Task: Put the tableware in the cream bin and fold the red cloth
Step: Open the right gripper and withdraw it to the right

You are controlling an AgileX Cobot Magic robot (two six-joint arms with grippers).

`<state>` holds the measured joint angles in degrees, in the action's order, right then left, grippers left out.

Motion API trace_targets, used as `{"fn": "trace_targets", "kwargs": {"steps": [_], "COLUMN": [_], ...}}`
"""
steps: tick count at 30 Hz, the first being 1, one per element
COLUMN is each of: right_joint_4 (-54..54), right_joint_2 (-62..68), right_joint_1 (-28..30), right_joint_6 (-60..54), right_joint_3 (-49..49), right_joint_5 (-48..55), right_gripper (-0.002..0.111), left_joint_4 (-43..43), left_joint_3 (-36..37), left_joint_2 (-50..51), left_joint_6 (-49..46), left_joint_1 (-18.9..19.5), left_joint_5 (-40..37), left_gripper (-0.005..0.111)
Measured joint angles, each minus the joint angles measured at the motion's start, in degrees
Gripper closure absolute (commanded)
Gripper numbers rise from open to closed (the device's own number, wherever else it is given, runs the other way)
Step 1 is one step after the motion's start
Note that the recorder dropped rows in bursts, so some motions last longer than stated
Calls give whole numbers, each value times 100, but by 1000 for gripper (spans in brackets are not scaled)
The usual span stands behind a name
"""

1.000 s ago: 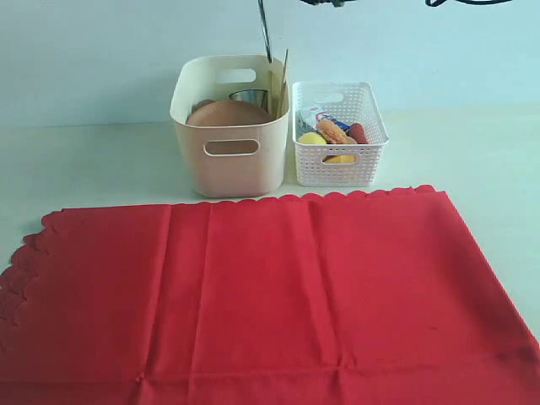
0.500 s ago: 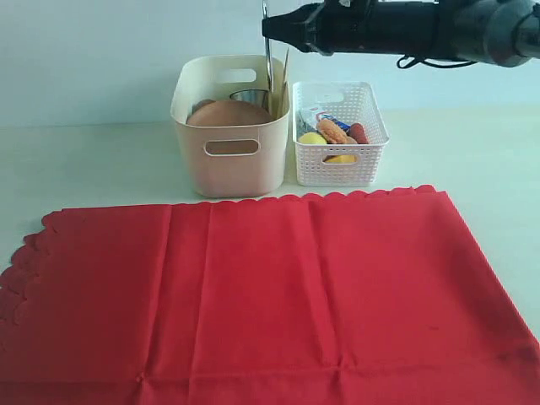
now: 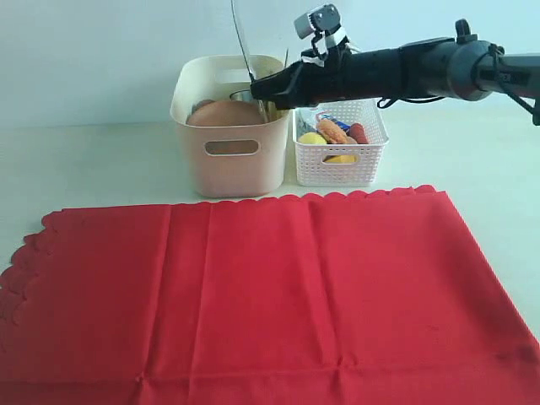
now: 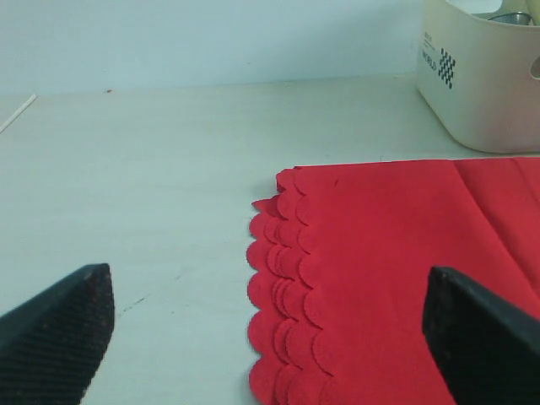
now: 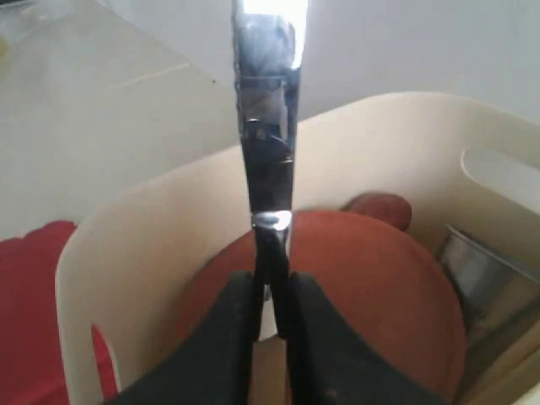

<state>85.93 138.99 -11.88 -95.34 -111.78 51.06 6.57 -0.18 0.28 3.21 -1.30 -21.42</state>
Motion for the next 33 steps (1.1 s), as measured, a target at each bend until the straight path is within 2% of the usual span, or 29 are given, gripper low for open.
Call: {"fn": "trace_targets", "kwargs": {"steps": [6,10,17,21,29,33], "right_joint_4": [-481,-574,-713,-1245,-3482,-4973], "right_joint_2": [0,0,-152,-453,-1223,-1764], "right_joint_1": [-76,-76,-76,-76,-76,-76], "right_joint_6": [0,41,564,1212,3784,5118], "right_joint_3": [0,-9,-9,-9,-9,-9], "right_joint_5": [-111,-120,-300,-335,-262,311], "right_gripper": [81,70,70,74,108,108], "left_joint_4": [0,0,0,0,0,0], "left_joint_3": [0,0,0,0,0,0], "left_joint_2": [0,0,0,0,0,0], "left_joint_6": [0,0,0,0,0,0], "left_joint_1": [0,0,0,0,0,0], "left_joint_5": [0,0,0,0,0,0], "left_gripper": [13,13,13,13,13,13]}}
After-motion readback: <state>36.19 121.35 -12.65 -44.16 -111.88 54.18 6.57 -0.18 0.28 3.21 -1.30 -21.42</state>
